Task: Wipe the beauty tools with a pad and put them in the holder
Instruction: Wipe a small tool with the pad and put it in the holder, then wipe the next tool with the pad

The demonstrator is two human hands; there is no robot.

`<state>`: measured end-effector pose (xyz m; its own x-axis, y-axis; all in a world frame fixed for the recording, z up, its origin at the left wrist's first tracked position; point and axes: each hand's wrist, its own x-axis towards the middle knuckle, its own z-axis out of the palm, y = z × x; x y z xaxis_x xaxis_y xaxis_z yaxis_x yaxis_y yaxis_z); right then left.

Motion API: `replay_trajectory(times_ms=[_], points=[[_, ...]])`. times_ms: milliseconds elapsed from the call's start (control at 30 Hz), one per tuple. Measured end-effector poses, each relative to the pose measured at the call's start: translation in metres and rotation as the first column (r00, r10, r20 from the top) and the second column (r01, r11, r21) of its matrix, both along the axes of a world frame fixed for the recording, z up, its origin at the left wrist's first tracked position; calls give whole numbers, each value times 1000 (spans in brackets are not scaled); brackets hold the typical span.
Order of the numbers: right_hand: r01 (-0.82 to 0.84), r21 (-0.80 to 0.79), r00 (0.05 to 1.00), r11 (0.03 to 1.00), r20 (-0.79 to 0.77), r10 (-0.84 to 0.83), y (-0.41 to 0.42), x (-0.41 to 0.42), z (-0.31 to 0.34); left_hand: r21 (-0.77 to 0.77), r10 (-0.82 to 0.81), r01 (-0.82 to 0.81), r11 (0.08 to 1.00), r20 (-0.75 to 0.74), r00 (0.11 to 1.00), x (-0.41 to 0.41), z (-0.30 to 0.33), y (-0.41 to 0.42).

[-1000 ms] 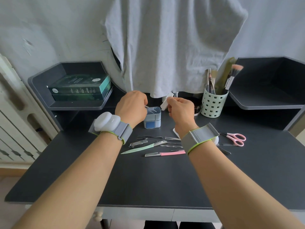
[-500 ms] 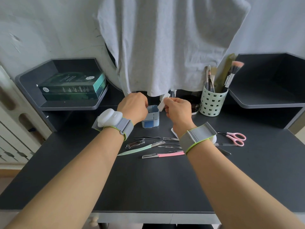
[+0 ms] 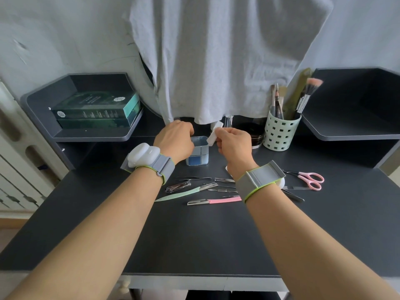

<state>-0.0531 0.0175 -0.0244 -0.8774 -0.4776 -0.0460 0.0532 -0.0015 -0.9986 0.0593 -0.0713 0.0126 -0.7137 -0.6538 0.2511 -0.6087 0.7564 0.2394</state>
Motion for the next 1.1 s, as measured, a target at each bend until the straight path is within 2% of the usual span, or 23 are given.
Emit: replay_trajectory(times_ms=[133,333,567,800,933,1100], points=[[1,-1,1000,1000,-8,-1,2,1,1,-1,7,-7,1000,-37,999,2,1,2],[-4,-12,1000,1000,-3,4,8,2,3,-63,6,-17,998,-169,986,6,10,12],[3,-13,1000,1000,2,-3,15,3,4,-73,-1,-12,997,-177,984,12,13,16],[13,-39,1000,999,4,-13,22,5,7,-82,-87,70,994,-231,969,10,19,35],[11,-42,1000,999,7,-11,28,4,7,-59,-113,103,993,-205,972,9,16,47],[23,-24,1000,999,13,-23,35,3,5,-15,-159,158,987,-66,985,12,2,53]])
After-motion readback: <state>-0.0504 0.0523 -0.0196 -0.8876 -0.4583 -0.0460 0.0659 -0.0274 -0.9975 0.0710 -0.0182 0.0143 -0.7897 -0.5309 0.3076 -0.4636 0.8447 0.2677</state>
